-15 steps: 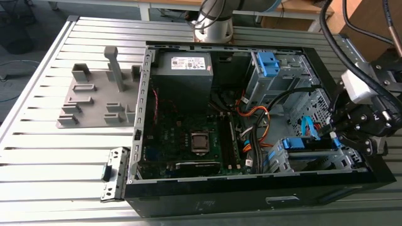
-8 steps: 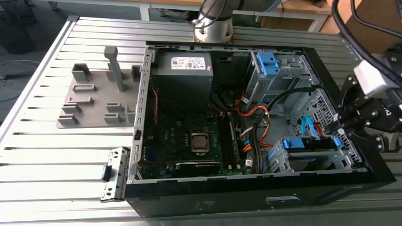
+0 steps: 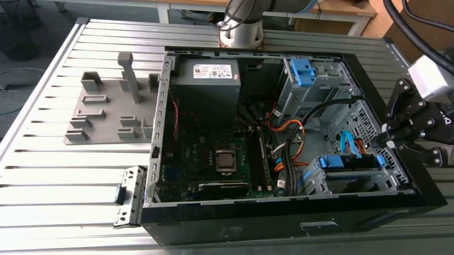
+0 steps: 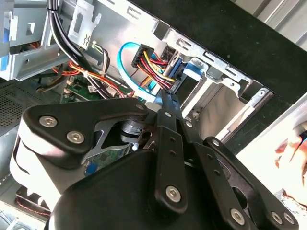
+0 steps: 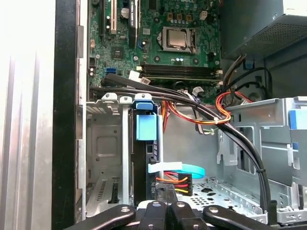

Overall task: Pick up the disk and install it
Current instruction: 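Insert the second disk wire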

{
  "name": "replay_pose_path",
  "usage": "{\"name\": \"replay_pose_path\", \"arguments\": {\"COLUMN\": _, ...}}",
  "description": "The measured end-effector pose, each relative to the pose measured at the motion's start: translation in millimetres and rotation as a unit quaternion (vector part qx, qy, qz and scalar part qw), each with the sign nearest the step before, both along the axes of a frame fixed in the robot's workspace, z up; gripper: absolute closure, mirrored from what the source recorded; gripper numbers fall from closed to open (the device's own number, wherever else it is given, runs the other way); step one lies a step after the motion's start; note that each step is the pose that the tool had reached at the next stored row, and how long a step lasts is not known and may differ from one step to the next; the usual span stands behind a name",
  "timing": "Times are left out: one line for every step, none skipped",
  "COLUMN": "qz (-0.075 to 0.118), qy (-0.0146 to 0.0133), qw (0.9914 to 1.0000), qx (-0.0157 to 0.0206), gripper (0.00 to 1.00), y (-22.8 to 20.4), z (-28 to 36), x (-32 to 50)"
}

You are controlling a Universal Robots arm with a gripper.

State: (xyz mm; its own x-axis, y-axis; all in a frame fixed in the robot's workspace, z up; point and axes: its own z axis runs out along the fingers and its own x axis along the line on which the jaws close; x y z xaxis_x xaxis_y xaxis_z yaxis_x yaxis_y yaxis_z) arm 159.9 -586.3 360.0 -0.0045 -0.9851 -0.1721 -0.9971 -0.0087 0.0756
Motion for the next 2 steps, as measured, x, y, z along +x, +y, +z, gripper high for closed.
{"name": "replay_pose_path", "arguments": {"qz": 0.0, "qy": 0.0, "qw": 1.0, "qx": 0.0, "gripper": 0.89, "y": 0.0, "z": 0.1, "x": 0.0}}
{"name": "replay_pose_path", "arguments": {"qz": 0.0, "qy": 0.0, "qw": 1.0, "qx": 0.0, "gripper": 0.89, "y": 0.0, "z": 0.1, "x": 0.0}}
